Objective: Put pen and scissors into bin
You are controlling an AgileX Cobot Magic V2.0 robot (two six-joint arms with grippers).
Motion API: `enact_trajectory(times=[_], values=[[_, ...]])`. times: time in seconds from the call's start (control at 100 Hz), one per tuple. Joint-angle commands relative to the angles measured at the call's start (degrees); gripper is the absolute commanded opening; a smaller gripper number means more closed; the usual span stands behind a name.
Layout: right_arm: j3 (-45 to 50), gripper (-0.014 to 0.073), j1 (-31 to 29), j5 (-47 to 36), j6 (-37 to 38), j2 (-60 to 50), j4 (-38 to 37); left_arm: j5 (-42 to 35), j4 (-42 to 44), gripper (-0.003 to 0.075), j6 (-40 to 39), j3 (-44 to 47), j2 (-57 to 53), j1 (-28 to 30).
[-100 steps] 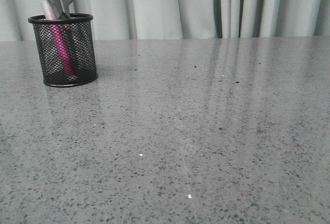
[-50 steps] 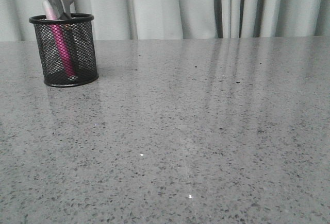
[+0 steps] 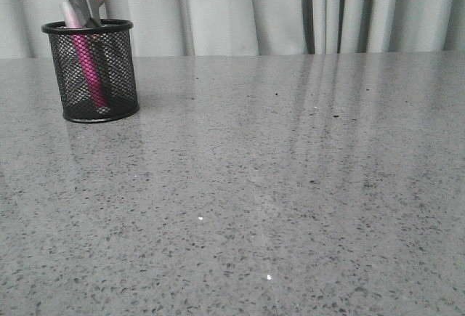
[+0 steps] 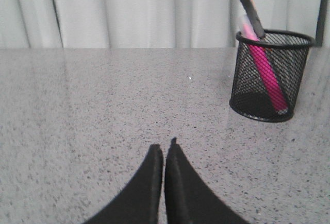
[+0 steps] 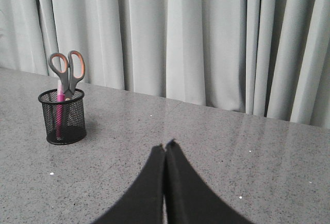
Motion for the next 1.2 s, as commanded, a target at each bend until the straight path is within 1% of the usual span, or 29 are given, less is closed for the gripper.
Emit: enact_trajectory(times=[0.0,0.16,0.37,1.07,1.19], values=[[-1.16,-0.0070,0.03,-3.57,-0.44,0.78,-1.06,0.22,0.49,-0.0019,-3.80,2.44,-0.01,0.36],[-1.16,-0.0070,0.03,-3.57,-0.44,0.78,-1.06,9.81,1.10,-0.0019,-3.91,2.44,-3.13,2.18],[-1.16,-0.0070,0.03,-3.57,-0.44,0.78,-1.06,9.69,1.10,-0.0019,-3.91,2.44,-3.02,6.09],[-1.16,-0.0070,0.03,-3.57,-0.44,0.78,-1.06,9.69,1.10,-0.0019,-3.91,2.44,-3.02,6.21],[-1.07,-0.0070,0.03,5.62,-0.44,0.78,-1.90,9.69,1.10,-0.0019,-3.91,2.44,-3.02,6.21]])
